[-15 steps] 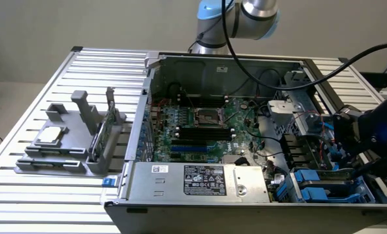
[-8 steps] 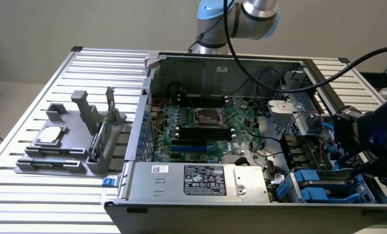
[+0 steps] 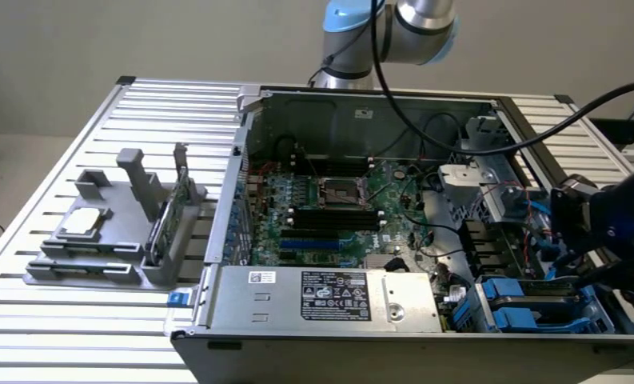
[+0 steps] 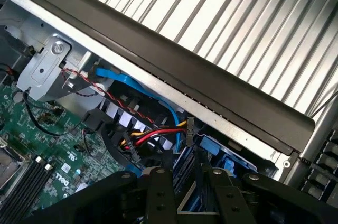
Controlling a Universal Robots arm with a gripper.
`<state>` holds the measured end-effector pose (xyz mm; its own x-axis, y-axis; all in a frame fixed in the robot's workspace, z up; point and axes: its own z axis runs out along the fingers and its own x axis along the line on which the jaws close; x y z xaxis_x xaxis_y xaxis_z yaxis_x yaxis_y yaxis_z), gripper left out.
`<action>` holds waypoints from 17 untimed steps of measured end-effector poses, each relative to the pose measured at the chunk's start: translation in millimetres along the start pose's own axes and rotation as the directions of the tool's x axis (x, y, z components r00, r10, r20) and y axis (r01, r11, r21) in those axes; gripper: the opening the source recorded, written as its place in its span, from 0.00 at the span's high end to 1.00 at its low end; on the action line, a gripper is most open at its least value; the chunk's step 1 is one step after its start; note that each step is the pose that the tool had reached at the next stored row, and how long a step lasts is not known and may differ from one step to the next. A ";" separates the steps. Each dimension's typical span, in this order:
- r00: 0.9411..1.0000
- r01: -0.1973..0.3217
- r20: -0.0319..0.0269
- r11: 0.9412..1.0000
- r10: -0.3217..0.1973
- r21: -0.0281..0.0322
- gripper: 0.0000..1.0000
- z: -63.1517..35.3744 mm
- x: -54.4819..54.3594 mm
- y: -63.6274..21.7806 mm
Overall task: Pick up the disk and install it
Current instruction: 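Insert the first disk wire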
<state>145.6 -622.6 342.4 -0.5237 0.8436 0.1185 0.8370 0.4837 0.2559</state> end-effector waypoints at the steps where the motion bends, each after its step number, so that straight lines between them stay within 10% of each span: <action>1: 1.000 -0.001 -0.001 1.000 0.001 -0.001 0.69 0.3 -0.5 0.6; 8: 1.000 -0.008 -0.026 1.000 0.008 -0.013 0.69 2.2 -4.1 4.3; 17: 0.999 -0.016 -0.033 1.000 0.015 -0.010 0.69 6.0 -6.5 6.4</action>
<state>155.2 -623.6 337.5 -0.5158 0.8429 0.1535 0.8435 0.4682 0.2634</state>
